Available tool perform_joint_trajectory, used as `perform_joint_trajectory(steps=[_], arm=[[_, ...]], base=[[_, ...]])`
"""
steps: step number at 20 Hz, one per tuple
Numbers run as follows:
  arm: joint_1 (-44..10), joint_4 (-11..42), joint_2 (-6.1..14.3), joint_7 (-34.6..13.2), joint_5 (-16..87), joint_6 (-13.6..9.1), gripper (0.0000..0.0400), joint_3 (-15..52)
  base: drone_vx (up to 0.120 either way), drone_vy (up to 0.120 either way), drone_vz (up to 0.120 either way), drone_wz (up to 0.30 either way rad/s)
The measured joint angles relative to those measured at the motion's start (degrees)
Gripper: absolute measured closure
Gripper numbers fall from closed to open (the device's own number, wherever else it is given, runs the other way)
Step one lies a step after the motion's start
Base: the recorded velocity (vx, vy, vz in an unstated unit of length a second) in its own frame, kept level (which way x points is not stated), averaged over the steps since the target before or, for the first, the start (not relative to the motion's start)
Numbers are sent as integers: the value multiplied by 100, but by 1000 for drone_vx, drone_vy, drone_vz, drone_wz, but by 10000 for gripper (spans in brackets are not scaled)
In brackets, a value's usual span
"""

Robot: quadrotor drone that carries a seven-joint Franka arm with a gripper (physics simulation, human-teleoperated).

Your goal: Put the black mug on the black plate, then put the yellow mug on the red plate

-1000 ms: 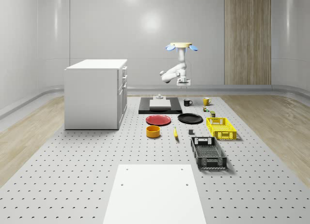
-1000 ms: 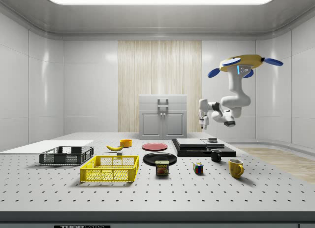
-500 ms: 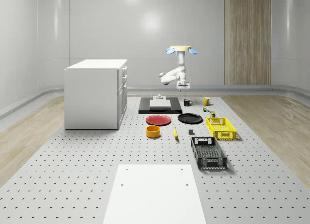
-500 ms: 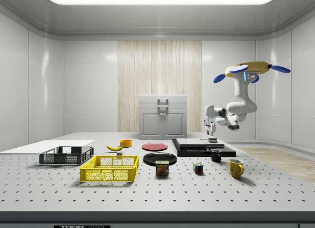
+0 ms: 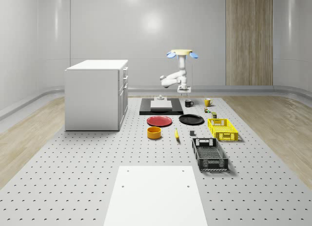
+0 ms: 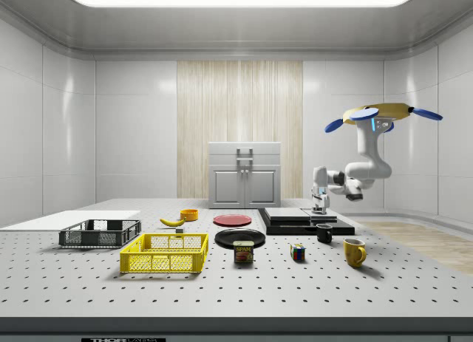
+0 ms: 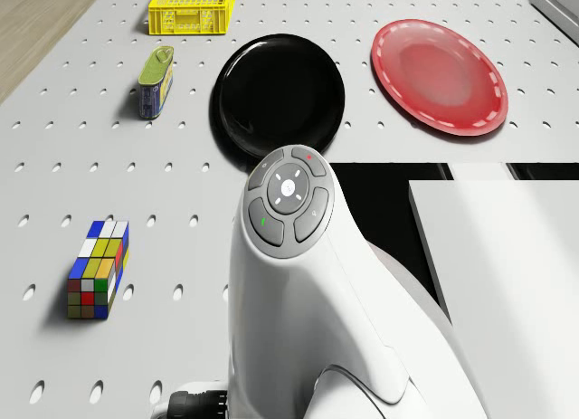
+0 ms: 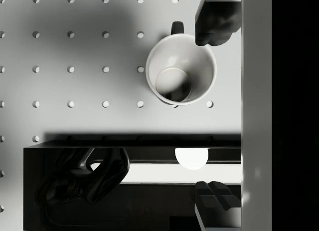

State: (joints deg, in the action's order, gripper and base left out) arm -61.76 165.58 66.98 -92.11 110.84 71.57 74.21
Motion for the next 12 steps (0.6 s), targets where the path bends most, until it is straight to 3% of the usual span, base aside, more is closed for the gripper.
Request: perform_joint_trajectory(steps=[4, 6, 10, 12], arm=[[-38, -8, 111, -36, -58, 101, 0, 35], [-56, -12, 166, -53, -86, 151, 0, 51], [-90, -19, 272, -84, -140, 248, 0, 82], [-102, -24, 328, -96, -152, 304, 0, 80]], base=[[0, 10, -120, 0], [0, 120, -120, 0], [0, 0, -120, 0], [0, 0, -20, 0]])
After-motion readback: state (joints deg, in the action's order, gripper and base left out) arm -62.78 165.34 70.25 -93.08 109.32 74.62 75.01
